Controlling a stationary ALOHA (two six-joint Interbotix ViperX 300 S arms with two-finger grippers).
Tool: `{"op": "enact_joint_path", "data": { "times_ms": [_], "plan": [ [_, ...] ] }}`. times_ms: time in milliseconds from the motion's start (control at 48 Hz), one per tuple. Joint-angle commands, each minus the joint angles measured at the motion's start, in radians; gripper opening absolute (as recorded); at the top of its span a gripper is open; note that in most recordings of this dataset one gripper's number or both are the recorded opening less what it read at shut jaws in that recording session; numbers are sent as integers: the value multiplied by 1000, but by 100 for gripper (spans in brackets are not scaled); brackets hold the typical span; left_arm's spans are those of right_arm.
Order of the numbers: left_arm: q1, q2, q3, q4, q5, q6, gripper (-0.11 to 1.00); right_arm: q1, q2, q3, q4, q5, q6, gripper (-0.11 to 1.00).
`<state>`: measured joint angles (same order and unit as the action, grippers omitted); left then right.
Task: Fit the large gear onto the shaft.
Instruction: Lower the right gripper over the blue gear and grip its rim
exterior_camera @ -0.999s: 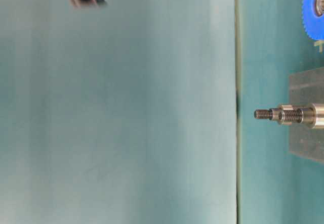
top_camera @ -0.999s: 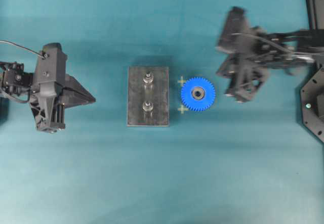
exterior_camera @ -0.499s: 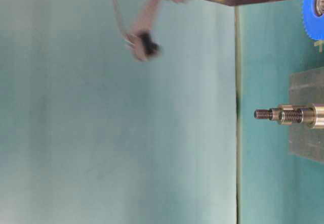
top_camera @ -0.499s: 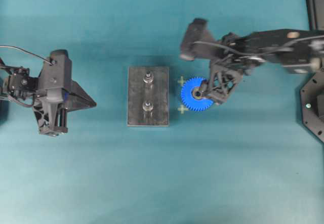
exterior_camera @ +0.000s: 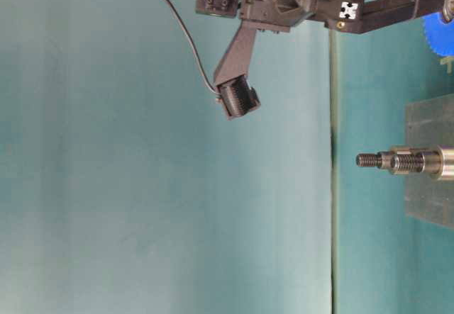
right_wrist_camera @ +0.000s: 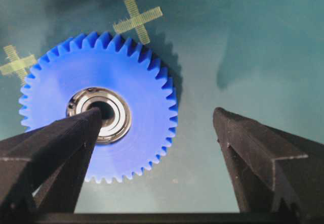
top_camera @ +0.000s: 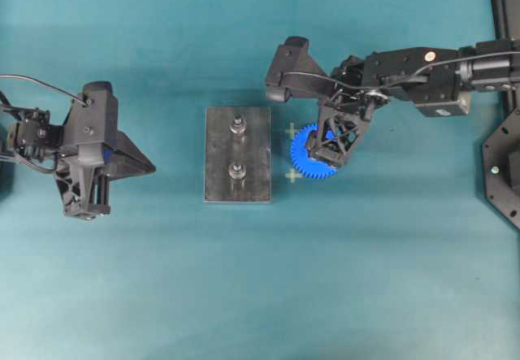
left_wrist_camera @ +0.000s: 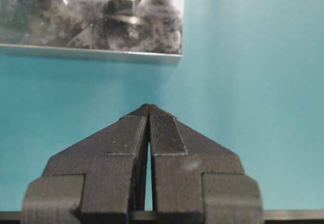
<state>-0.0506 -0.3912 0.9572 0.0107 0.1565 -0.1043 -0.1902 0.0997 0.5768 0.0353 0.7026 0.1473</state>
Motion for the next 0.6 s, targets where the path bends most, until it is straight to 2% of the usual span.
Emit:
{"op": "enact_joint_path", "data": {
  "times_ms": [0,416,499,562,583],
  "plan": [
    [-3,-3,-18,2,-3,-2,0,3,-2,-15,-2,-2,0,95],
    [-3,-3,-18,2,-6,-2,0,9,48,-21,-2,-6,9,92],
    [-3,-3,-18,3,-8,-3,0,11,49,-23,-2,3,8,83],
    [-3,-3,-18,2,-8,-3,0,11,48,-23,-2,9,9,68],
    [-3,-3,-18,2,-8,-3,0,11,48,-23,-2,12,9,61]
  ]
}}
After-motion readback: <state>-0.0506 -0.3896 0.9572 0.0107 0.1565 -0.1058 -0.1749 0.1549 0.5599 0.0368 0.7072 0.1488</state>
